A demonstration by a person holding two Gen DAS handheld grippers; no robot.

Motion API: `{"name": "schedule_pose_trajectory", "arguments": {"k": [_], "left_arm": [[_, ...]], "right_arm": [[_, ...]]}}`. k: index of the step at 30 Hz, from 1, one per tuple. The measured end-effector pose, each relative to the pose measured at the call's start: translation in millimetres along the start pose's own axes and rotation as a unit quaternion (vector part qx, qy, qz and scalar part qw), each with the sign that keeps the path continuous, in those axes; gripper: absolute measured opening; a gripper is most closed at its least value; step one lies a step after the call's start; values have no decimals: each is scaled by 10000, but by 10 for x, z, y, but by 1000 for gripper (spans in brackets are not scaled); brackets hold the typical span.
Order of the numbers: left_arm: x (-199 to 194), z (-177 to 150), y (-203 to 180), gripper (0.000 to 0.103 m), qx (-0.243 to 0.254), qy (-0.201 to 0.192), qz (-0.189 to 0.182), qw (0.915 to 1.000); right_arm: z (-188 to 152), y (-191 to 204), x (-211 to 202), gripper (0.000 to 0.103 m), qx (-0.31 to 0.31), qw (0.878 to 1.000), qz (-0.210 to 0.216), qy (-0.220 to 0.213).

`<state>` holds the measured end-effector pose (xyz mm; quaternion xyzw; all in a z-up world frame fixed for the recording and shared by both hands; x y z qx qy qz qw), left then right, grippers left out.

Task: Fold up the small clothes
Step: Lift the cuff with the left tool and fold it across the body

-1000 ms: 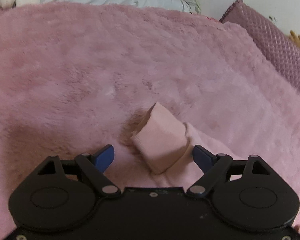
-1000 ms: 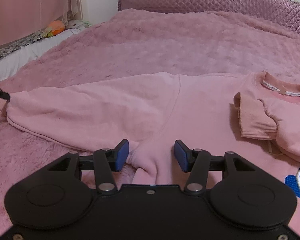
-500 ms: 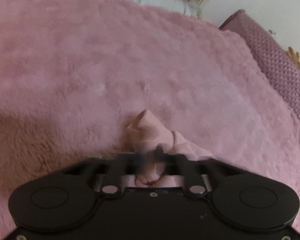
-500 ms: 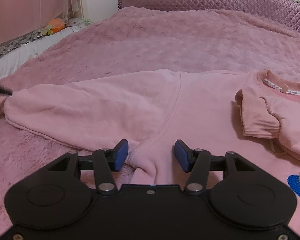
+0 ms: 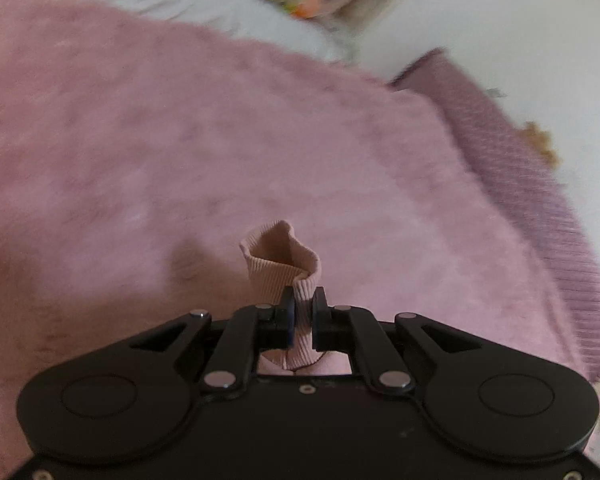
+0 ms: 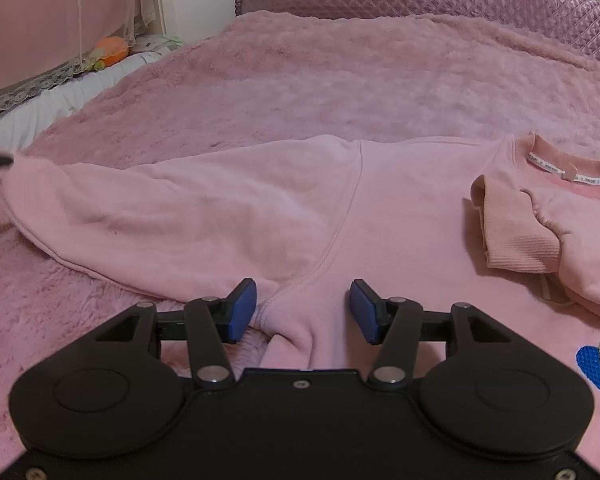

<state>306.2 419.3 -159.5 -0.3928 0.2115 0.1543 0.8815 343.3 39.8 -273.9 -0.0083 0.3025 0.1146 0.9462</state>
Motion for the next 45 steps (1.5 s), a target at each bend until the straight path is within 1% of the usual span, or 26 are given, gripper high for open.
{"name": "schedule_pose_trajectory", "arguments": {"k": [3, 6, 9, 12, 13, 16, 18, 22, 24, 27, 30, 33, 36, 39, 40, 43, 45], "left_arm": [[-127, -8, -433, 4, 251, -75, -483, 9985], [-196, -108, -881, 4, 311, 22, -965, 9948], [-228, -275, -1338, 4, 423, 187, -1384, 9893], [-266, -557, -1824, 4, 593, 398, -1812, 9809], [-272, -644, -1930, 4, 618, 474, -1920, 9783], [-239, -973, -2356, 4, 623, 811, -2267, 9686], [-209, -1186, -2620, 4, 712, 953, -2446, 9623], [-159, -1731, -3127, 4, 842, 1303, -2777, 9480], [-64, -1931, -3322, 4, 849, 1452, -2864, 9432], [28, -2361, -3585, 4, 869, 1796, -2979, 9335], [90, -2763, -3801, 4, 941, 2059, -3078, 9241], [118, -3220, -3959, 4, 971, 2379, -3145, 9138], [108, -3685, -3981, 4, 1065, 2698, -3161, 9033], [184, -4118, -4039, 4, 1277, 2912, -3080, 8967], [211, -4245, -4043, 4, 1376, 2939, -3029, 8961], [270, -4532, -4025, 4, 1623, 3018, -2885, 8941], [306, -4691, -4009, 4, 1708, 3120, -2856, 8899]], "right_arm": [[31, -42, -63, 54, 149, 9998, 80, -72], [50, -95, -122, 54, 241, 9996, 127, -96], [65, -195, -236, 55, 372, 9991, 166, -137], [82, -370, -405, 55, 502, 9984, 129, -232], [90, -433, -451, 56, 546, 9981, 120, -246], [90, -653, -617, 56, 650, 9974, 66, -310], [84, -822, -738, 56, 717, 9967, 15, -389], [15, -1221, -949, 57, 988, 9939, -163, -467], [-43, -1442, -1022, 58, 1129, 9923, -284, -427], [-151, -1729, -1113, 58, 1235, 9903, -508, -383], [-253, -2004, -1223, 58, 1461, 9860, -723, -347], [-362, -2300, -1368, 58, 1684, 9802, -968, -396], [-462, -2557, -1488, 58, 1851, 9748, -1172, -412], [-551, -2771, -1583, 58, 1967, 9699, -1375, -420], [-580, -2831, -1616, 58, 2003, 9684, -1423, -428], [-635, -3004, -1671, 58, 2114, 9639, -1556, -453], [-659, -3093, -1710, 58, 2163, 9614, -1635, -470]]}}
Point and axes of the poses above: each gripper's, at about its wrist camera, not at the fingertips, and x roughly the way its jaws point, y to its left, z to its top, the point moved 6 cm from there along x, roughly the way its jaws point
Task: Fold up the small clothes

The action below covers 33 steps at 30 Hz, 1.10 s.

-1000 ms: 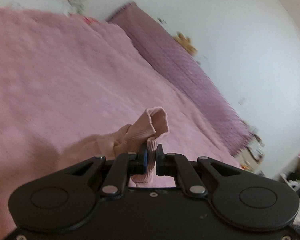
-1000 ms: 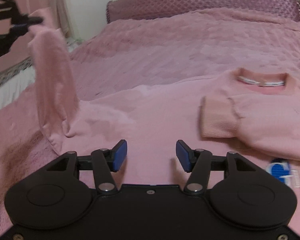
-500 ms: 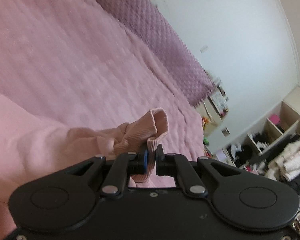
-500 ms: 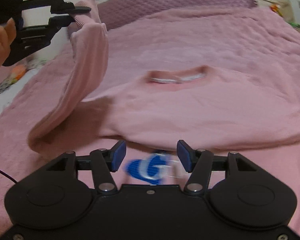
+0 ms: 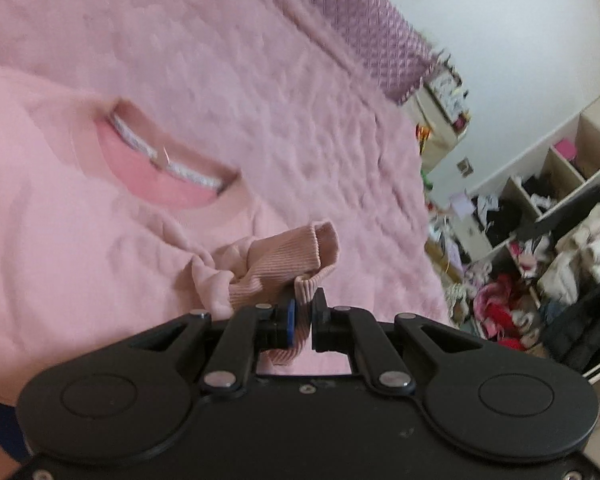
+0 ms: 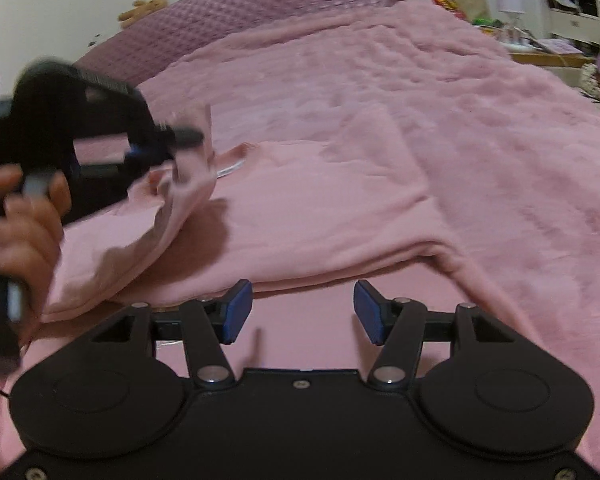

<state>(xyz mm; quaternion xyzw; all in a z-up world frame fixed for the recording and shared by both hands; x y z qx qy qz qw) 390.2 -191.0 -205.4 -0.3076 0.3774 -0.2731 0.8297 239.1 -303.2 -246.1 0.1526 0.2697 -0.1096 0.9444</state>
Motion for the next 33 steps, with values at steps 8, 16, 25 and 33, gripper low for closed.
{"name": "schedule_pose_trajectory", "arguments": {"k": [8, 16, 25, 33], "left_arm": [[311, -161, -60, 36, 338, 718, 313, 9964], [-735, 238, 129, 43, 717, -174, 245, 9970], [-1537, 527, 1175, 44, 551, -620, 1697, 9820], [-1469, 475, 1429, 44, 432, -483, 1877, 9801]], "right_arm": [[111, -174, -23, 59, 100, 9996, -205, -138], [490, -91, 244, 62, 322, 9981, 439, -275], [556, 155, 879, 48, 797, 9946, 604, 283], [709, 201, 612, 9, 434, 9978, 482, -107]]}}
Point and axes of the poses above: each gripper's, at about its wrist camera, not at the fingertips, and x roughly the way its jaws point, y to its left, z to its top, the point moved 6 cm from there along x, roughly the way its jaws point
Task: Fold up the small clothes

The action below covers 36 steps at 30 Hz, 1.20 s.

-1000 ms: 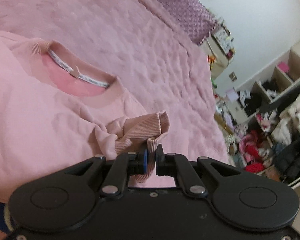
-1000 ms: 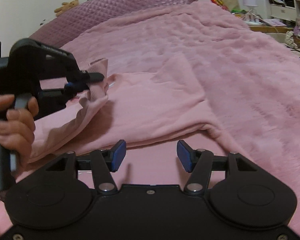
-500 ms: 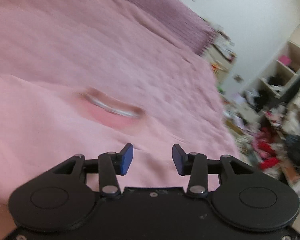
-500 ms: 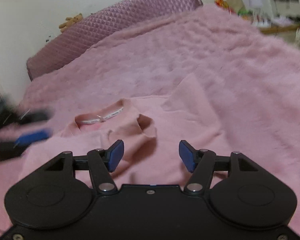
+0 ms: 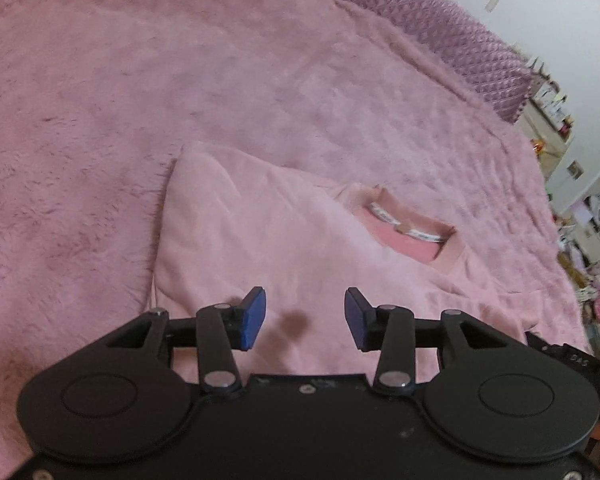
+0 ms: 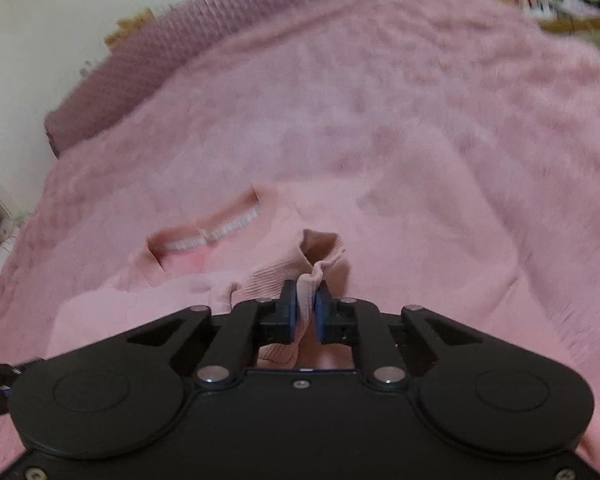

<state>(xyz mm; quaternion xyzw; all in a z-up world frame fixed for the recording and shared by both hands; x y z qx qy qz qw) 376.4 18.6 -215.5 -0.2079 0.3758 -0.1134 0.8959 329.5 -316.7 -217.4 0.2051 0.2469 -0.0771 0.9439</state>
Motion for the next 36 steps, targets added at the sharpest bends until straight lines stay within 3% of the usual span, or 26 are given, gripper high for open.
{"name": "schedule_pose_trajectory", "arguments": {"k": [3, 6, 9, 10, 11, 12, 16, 19, 22, 25, 26, 31, 36], "left_arm": [[-56, -41, 21, 44, 133, -37, 30, 9999], [37, -135, 75, 44, 78, 186, 153, 9997], [157, -225, 123, 44, 93, 376, 323, 9987], [174, -236, 132, 44, 106, 388, 347, 9986], [162, -228, 119, 44, 97, 345, 302, 9989], [139, -202, 82, 44, 112, 272, 185, 9994], [23, 2, -162, 44, 341, -178, -106, 9992], [103, 148, -236, 44, 295, -259, -118, 9992], [275, 272, -250, 45, 151, -247, -111, 9995], [470, 328, -236, 45, 153, -144, 90, 9997], [521, 335, -214, 45, 140, -106, 155, 9997], [659, 341, -130, 47, 149, -72, 337, 9993], [758, 294, 90, 48, -144, 88, 441, 9989]], "right_arm": [[-5, -97, -16, 9, -127, 9995, -276, 14], [-177, -281, 213, 9, -37, 9986, -322, 416], [-265, -396, 262, 14, -72, 9988, -331, 363], [-247, -417, 221, 24, -12, 9991, -301, 307], [-211, -437, 160, 39, 11, 9991, -377, 204], [-166, -445, 81, 45, 14, 9991, -423, 49], [77, -339, -50, 46, -153, 9988, -92, -466], [132, -292, 128, 46, -219, 9997, -73, -82], [72, -320, 325, 46, -66, 9991, -97, 418], [50, -295, 396, 14, -24, 9987, 34, 514], [55, -299, 386, 11, -25, 9989, 43, 475], [180, -314, 336, 8, -238, 9993, -269, 99], [38, -360, 519, 8, -640, 9957, -543, 388]]}}
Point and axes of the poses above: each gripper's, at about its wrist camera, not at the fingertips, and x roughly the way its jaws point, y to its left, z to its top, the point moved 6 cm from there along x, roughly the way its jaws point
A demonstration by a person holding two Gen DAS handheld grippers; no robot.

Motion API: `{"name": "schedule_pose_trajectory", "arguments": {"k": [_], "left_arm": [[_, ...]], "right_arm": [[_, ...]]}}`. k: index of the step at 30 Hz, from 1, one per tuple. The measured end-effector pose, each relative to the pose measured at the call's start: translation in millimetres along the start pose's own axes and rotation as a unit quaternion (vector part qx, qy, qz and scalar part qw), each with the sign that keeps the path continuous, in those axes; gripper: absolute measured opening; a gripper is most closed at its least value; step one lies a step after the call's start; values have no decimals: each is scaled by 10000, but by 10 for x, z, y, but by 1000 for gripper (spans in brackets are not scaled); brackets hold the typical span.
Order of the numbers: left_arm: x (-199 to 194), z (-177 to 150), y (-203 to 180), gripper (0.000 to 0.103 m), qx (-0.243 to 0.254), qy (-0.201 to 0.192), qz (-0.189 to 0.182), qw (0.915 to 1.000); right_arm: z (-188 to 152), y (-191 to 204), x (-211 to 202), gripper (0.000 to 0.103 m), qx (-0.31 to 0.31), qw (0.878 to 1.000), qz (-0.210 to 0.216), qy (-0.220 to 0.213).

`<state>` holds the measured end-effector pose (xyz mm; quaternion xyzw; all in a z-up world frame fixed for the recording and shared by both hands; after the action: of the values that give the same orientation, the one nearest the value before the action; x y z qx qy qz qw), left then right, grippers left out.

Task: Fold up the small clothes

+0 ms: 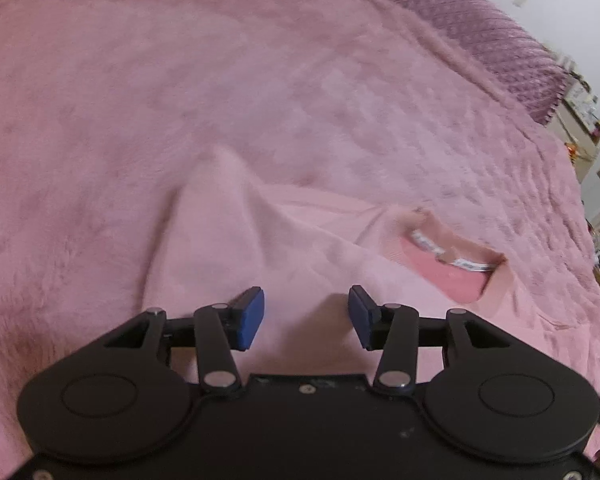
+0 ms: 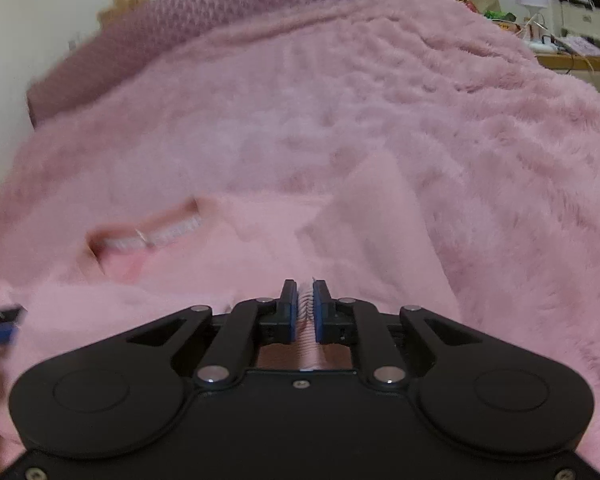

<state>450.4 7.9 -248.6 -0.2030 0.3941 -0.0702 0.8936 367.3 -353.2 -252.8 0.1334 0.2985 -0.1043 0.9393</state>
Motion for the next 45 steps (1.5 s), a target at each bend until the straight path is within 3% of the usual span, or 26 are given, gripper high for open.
{"name": "schedule_pose_trajectory", "arguments": {"k": [4, 5, 7, 11, 14, 16, 19, 23, 29, 30, 32, 37, 40, 45], "left_arm": [[-6, -17, 41, 49, 16, -28, -53, 10000], [-49, -4, 30, 48, -2, -45, -75, 10000], [-199, 7, -9, 48, -27, -144, -241, 9996], [-570, -101, -187, 49, 228, -294, -616, 9974], [-695, -265, -274, 50, 445, -183, -651, 9967], [-694, -385, -280, 50, 572, -15, -639, 9963], [-546, -535, -178, 50, 678, 292, -229, 9970], [-336, -654, 47, 53, 762, 465, -112, 9959], [-429, -614, 11, 52, 847, 412, -123, 9955], [-500, -617, -8, 52, 806, 377, -176, 9959], [-712, -590, -27, 52, 786, 242, -329, 9961], [-1418, -690, -1, 52, 812, 112, -636, 9946], [-1888, -939, 129, 53, 947, 215, -698, 9928], [-2441, -1387, 420, 53, 992, 600, -491, 9920]], "right_arm": [[-45, 39, -42, 10, -23, 9999, -168, 12], [-17, 38, -119, 18, 9, 9997, -209, -124], [58, 108, -306, 18, -109, 9982, -200, -560], [132, 475, -556, 21, -634, 9906, 516, -1094], [98, 768, -493, 21, -1022, 9860, 908, -955], [32, 863, -361, 21, -1123, 9878, 849, -661], [-130, 773, -140, 21, -976, 9941, 475, -56], [-314, 644, -53, 15, -1210, 9919, 382, -26], [-204, 700, -105, 19, -1252, 9909, 500, 40], [-168, 707, -213, 24, -1197, 9910, 597, -50], [-120, 722, -475, 45, -1224, 9894, 703, -336], [-151, 599, -1287, 46, -1384, 9845, 928, -553], [-329, 416, -1796, 47, -1417, 9833, 1067, -393], [-784, 126, -2476, 49, -1682, 9807, 999, 17]]}}
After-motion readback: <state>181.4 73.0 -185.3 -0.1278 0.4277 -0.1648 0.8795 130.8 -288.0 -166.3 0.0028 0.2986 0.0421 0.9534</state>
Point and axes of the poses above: each gripper's, at about its wrist camera, not at the fingertips, and x roughly the way its jaws point, y to its left, z to its top, the point moved 6 cm from there along x, roughly the way its jaws point
